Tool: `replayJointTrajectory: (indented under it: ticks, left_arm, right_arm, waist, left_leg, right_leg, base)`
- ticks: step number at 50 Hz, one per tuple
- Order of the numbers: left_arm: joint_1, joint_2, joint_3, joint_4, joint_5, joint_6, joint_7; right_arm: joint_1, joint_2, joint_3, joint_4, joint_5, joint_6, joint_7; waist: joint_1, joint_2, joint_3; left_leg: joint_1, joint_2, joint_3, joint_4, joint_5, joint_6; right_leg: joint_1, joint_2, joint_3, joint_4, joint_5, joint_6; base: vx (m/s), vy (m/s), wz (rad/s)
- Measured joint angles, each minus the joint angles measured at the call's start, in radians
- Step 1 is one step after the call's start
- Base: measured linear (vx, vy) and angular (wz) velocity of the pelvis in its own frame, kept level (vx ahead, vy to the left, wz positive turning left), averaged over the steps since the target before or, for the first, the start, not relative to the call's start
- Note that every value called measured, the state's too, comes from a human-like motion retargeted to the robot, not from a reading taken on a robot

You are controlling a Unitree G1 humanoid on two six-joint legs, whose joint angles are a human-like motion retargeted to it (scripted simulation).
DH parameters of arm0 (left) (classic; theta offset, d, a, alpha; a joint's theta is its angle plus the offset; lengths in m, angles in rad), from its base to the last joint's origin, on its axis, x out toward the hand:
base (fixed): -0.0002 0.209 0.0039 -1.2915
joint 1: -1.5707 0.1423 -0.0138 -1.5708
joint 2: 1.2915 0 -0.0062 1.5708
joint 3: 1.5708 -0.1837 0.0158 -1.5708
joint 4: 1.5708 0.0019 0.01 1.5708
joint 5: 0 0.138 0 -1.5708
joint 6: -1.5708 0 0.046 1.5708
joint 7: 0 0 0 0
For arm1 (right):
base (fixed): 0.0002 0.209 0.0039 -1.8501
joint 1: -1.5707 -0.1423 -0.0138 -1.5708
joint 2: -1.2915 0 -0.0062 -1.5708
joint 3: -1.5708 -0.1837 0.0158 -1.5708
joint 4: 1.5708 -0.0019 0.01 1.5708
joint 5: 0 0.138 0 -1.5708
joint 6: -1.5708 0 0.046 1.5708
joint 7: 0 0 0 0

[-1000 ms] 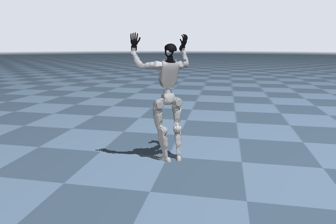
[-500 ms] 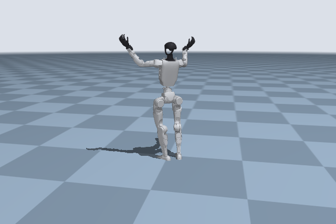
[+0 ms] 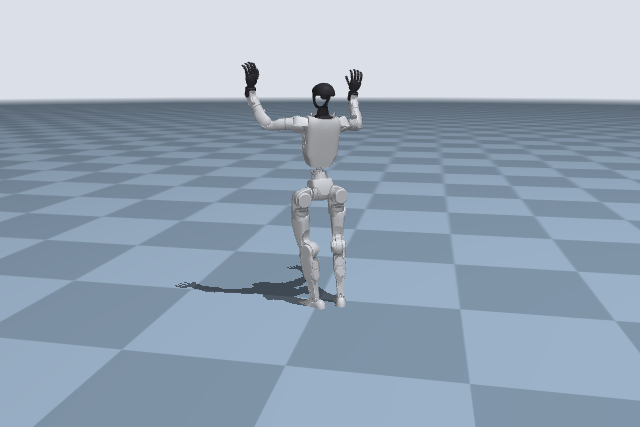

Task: Upper body actions

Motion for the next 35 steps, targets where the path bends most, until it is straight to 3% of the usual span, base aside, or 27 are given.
replayJointTrajectory:
  ticks: [3, 7, 10, 13, 18, 22, 27, 32, 35]
  left_arm:
    - [0.249, -0.009, 0.299, 0.066, -0.289, -0.077, -0.142]
    - [0.584, -0.138, 0.644, 0.11, -0.623, -0.213, -0.317]
    - [0.763, -0.31, 0.799, 0.111, -0.739, -0.273, -0.33]
    - [0.905, -0.515, 0.856, 0.099, -0.744, -0.334, -0.276]
    - [1.043, -0.836, 0.761, 0.184, -0.716, -0.361, -0.204]
    - [1.067, -1.008, 0.623, 0.403, -0.747, -0.32, -0.25]
    - [1.075, -1.074, 0.329, 0.726, -0.724, -0.128, -0.406]
    - [1.031, -1.101, 0.086, 1.017, -0.513, 0.166, -0.569]
    - [0.992, -1.156, 0.003, 1.141, -0.498, 0.21, -0.687]
  right_arm:
    - [0.121, 0.073, -0.157, 0.111, 0.197, -0.075, 0.051]
    - [0.291, 0.184, -0.308, 0.193, 0.405, -0.159, 0.103]
    - [0.445, 0.266, -0.383, 0.209, 0.444, -0.221, 0.14]
    - [0.607, 0.364, -0.42, 0.226, 0.39, -0.234, 0.154]
    - [0.803, 0.555, -0.332, 0.357, 0.281, -0.246, 0.255]
    - [0.891, 0.686, -0.165, 0.588, 0.24, -0.19, 0.475]
    - [0.946, 0.818, -0.005, 0.957, 0.098, -0.025, 0.747]
    - [0.994, 0.929, 0.156, 1.306, 0.105, 0.009, 0.84]
    - [1.041, 1.005, 0.234, 1.371, 0.157, 0.037, 0.901]
  waist:
    - [-0.021, -0.002, 0.041]
    - [-0.042, 0.001, 0.087]
    - [-0.056, 0.003, 0.121]
    - [-0.061, 0.002, 0.153]
    - [-0.073, 0.0, 0.219]
    - [-0.089, -0.016, 0.296]
    - [-0.058, -0.036, 0.369]
    - [-0.034, -0.041, 0.354]
    - [0.02, -0.045, 0.349]
  left_leg:
    - [0.012, -0.006, -0.006, 0.0, 0.002, 0.002]
    - [0.038, -0.012, 0.0, -0.002, 0.002, 0.004]
    - [0.059, -0.015, 0.008, -0.005, 0.001, 0.005]
    - [0.081, -0.019, 0.015, -0.009, 0.001, 0.006]
    - [0.123, -0.022, 0.028, -0.014, 0.001, 0.007]
    - [0.17, -0.026, 0.041, -0.017, 0.002, 0.008]
    - [0.201, -0.025, 0.038, -0.018, 0.006, 0.011]
    - [0.177, -0.024, 0.011, -0.015, 0.013, 0.013]
    - [0.173, -0.02, 0.045, -0.016, 0.012, 0.01]
  right_leg:
    - [0.017, -0.004, -0.007, -0.001, -0.001, 0.0]
    - [0.041, -0.006, -0.005, -0.003, 0.0, -0.001]
    - [0.055, -0.008, 0.0, -0.001, 0.003, -0.002]
    - [0.069, -0.011, 0.004, 0.0, 0.006, -0.002]
    - [0.099, -0.013, 0.014, 0.003, 0.011, -0.004]
    - [0.136, -0.014, 0.024, 0.004, 0.017, -0.007]
    - [0.167, -0.013, 0.02, 0.005, 0.02, -0.009]
    - [0.161, -0.013, -0.004, -0.001, 0.02, -0.006]
    - [0.141, -0.008, 0.03, 0.012, 0.016, -0.013]
  base:
    - [-0.08, -0.08, 0.12]
    - [0.0, 0.0, 0.0]
    - [0.05, -0.03, -0.08]
    - [0.0, 0.0, 0.0]
    - [0.0, 0.0, 0.0]
    - [-0.06, -0.02, -0.11]
    - [-0.08, -0.06, 0.04]
    - [0.04, -0.05, 0.26]
    - [0.0, -0.02, -0.55]
